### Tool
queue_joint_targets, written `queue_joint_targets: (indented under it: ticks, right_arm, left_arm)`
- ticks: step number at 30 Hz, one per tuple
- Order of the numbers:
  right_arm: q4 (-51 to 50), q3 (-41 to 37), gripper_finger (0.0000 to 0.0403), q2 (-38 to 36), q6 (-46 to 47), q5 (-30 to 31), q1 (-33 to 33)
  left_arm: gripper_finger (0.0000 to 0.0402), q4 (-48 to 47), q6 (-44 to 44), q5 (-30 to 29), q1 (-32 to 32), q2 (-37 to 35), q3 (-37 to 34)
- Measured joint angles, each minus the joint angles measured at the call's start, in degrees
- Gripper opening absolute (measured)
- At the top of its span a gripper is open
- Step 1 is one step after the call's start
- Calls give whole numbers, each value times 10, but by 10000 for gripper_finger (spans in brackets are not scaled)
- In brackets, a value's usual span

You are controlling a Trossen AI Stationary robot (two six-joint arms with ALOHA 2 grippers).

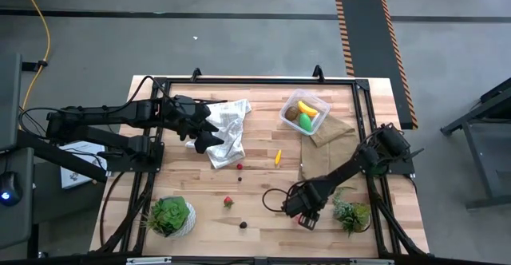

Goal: Pick and placing Produce into tupperware
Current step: Put the black cherry into the transparent bin

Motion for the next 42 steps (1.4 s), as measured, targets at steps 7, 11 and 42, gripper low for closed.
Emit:
queue_joint_targets:
  ticks: [7,11,42]
  right_arm:
    - [-1,0,194,0,-1,4,0]
    - [0,0,177,0,-2,3,0]
    - [3,0,89,0,6,3,0]
  left_arm:
    - [328,0,0,0,0,0,0]
    - [328,0,-1,0,0,0,0]
    - [328,0,-5,0,0,0,0]
